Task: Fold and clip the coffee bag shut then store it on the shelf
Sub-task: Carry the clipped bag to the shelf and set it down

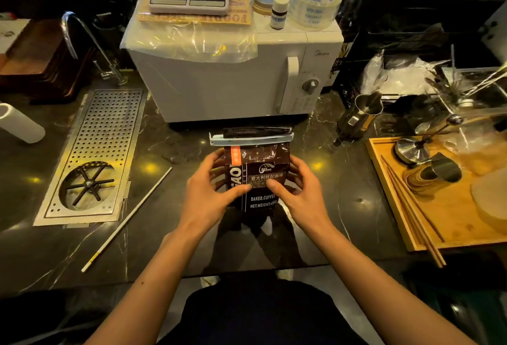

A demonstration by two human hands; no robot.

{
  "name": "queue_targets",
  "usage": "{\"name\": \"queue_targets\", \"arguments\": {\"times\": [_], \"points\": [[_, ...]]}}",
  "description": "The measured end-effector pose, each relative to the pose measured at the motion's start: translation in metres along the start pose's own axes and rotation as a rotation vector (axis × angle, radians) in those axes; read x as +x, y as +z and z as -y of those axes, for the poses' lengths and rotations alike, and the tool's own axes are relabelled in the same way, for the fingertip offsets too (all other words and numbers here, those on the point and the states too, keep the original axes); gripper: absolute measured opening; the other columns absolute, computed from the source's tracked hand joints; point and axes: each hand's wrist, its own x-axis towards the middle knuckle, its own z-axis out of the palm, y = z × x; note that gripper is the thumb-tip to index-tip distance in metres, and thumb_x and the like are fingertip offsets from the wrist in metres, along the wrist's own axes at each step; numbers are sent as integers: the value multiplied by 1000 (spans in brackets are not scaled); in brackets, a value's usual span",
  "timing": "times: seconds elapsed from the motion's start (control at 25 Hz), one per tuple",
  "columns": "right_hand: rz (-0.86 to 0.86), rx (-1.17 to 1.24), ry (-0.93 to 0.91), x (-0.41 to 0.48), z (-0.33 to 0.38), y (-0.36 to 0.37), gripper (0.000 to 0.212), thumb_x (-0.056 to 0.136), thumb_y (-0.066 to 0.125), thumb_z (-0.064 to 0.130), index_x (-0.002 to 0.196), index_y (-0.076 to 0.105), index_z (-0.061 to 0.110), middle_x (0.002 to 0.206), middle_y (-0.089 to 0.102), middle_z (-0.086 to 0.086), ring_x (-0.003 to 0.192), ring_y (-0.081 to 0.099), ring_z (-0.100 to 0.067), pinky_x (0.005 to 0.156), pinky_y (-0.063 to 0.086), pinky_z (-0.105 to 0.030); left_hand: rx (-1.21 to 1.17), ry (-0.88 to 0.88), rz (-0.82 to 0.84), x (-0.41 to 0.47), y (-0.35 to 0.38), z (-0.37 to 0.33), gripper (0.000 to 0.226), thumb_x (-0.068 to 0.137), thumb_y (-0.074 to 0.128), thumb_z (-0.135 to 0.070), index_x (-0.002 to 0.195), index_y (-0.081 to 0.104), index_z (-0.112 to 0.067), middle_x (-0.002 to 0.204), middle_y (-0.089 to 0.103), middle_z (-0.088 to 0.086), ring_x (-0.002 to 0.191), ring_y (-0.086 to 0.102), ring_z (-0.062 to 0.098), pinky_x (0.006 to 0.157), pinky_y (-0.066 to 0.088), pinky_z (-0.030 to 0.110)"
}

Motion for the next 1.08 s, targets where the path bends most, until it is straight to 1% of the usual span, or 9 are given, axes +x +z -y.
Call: {"name": "queue_targets", "arguments": {"times": [0.08, 0.16, 0.24, 0.36, 0.48, 0.6, 0.68, 0.84, 1.08], "points": [[-66, 9, -36, -1, 12, -22, 59, 83, 76, 23, 133, 46, 33, 120, 60, 21, 113, 58, 7, 89, 51, -14, -12, 62, 3, 4, 14, -23, 81, 68, 86, -18, 138, 44, -24, 129, 57, -8, 116, 57, 3, 94, 49, 14], [-142, 22, -66, -5, 22, -46, 61, 83, 75, 23, 135, 45, 33, 118, 58, 24, 109, 58, 13, 85, 49, -7, -41, 117, 16, 7, 33, -46, 79, 69, 85, -18, 137, 43, -25, 125, 56, -14, 115, 56, -5, 91, 46, 6], [-232, 31, -88, -14, 28, -74, 61, 82, 75, 24, 135, 45, 33, 118, 58, 24, 106, 57, 16, 84, 48, -6, -71, 171, 43, 8, 55, -68, 77, 69, 84, -20, 134, 44, -27, 123, 56, -17, 116, 57, -4, 93, 48, 11], [-370, 11, -125, -33, 35, -107, 60, 81, 75, 31, 135, 49, 31, 123, 63, 14, 111, 61, 5, 92, 52, -18, -90, 250, 115, 7, 83, -94, 74, 69, 84, -23, 131, 45, -29, 120, 58, -19, 115, 59, -2, 95, 51, 18], [-582, 20, -143, -66, 37, -126, 60, 82, 77, 27, 135, 49, 34, 124, 64, 12, 114, 62, -1, 96, 54, -29, -102, 330, 268, 2, 107, -113, 75, 70, 84, -23, 135, 47, -21, 125, 61, -10, 115, 61, 2, 97, 53, 27], [-775, 17, -135, -101, 37, -125, 61, 82, 77, 29, 136, 50, 32, 124, 65, 13, 115, 63, -5, 98, 54, -38, -116, 421, 445, -5, 122, -121, 75, 70, 82, -28, 136, 47, -17, 125, 62, -10, 117, 61, 5, 99, 53, 34], [-895, 21, -116, -126, 38, -121, 60, 82, 77, 29, 136, 51, 28, 124, 65, 12, 115, 63, -5, 98, 54, -37, -134, 470, 566, -13, 130, -124, 74, 72, 81, -29, 137, 47, -17, 127, 62, -6, 119, 60, 6, 100, 52, 36], [-1134, -19, -62, -186, 41, -113, 60, 83, 76, 23, 138, 52, 21, 123, 66, 12, 114, 62, 1, 95, 53, -23, -187, 541, 801, -45, 150, -137, 72, 76, 80, -22, 139, 46, -24, 129, 61, -8, 119, 60, 3, 99, 52, 31], [-1422, -46, 11, -278, 42, -109, 59, 84, 76, 21, 138, 52, 16, 125, 68, 1, 114, 65, -8, 99, 54, -38, -259, 582, 1114, -115, 186, -152, 75, 76, 80, -20, 142, 44, -18, 131, 61, -3, 118, 60, 4, 98, 53, 32]]}}
